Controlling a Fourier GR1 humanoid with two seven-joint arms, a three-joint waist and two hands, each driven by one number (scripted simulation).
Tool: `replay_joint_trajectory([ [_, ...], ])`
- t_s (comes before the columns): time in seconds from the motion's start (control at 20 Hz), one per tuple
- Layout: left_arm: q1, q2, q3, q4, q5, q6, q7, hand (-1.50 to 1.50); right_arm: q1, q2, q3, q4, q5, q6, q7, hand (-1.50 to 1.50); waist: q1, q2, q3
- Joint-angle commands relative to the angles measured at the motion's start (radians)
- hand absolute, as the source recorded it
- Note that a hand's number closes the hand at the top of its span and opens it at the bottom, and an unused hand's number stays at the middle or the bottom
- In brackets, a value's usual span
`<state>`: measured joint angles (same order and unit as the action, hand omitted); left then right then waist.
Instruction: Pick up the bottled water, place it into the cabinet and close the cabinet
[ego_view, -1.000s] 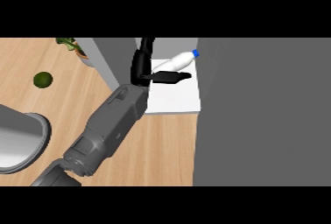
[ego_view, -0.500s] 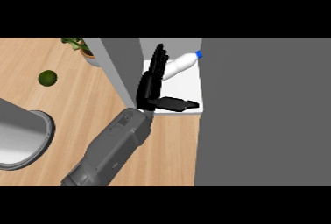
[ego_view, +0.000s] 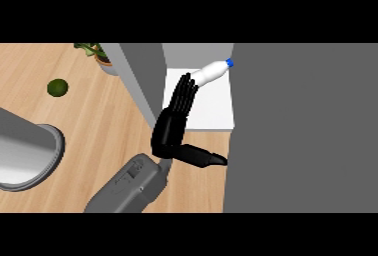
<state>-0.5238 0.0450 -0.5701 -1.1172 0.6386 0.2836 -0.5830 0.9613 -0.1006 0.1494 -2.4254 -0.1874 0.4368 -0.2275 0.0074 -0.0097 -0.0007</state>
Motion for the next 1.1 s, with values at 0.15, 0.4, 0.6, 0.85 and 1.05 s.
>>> replay_joint_trajectory([
  [0.15, 0.198, 0.134, -0.043, -0.248, 0.017, -0.05, 0.082, 1.5, 0.025, -0.123, -0.009, -0.126, 0.063, 0.109, 0.0, 1.5, 0.0, -0.002, 0.0],
  [0.4, 0.327, 0.228, -0.047, -0.406, -0.002, -0.039, 0.078, 1.5, 0.013, -0.205, 0.006, -0.172, 0.076, 0.159, 0.065, 1.5, 0.011, 0.002, 0.0],
  [0.6, 0.406, 0.306, 0.03, -0.498, 0.047, -0.046, 0.093, -1.5, 0.016, -0.225, 0.107, -0.223, 0.188, 0.212, 0.03, 1.5, 0.006, 0.0, -0.001],
  [0.85, 0.576, 0.383, 0.065, -0.621, 0.071, -0.068, 0.052, -1.5, 0.078, -0.247, 0.165, -0.283, 0.259, 0.239, -0.021, 1.5, -0.005, -0.009, -0.002],
  [1.05, 0.571, 0.434, 0.15, -0.673, 0.156, -0.114, 0.106, -1.5, 0.041, -0.287, 0.301, -0.274, 0.312, 0.272, 0.042, 1.5, -0.005, -0.002, -0.004],
])
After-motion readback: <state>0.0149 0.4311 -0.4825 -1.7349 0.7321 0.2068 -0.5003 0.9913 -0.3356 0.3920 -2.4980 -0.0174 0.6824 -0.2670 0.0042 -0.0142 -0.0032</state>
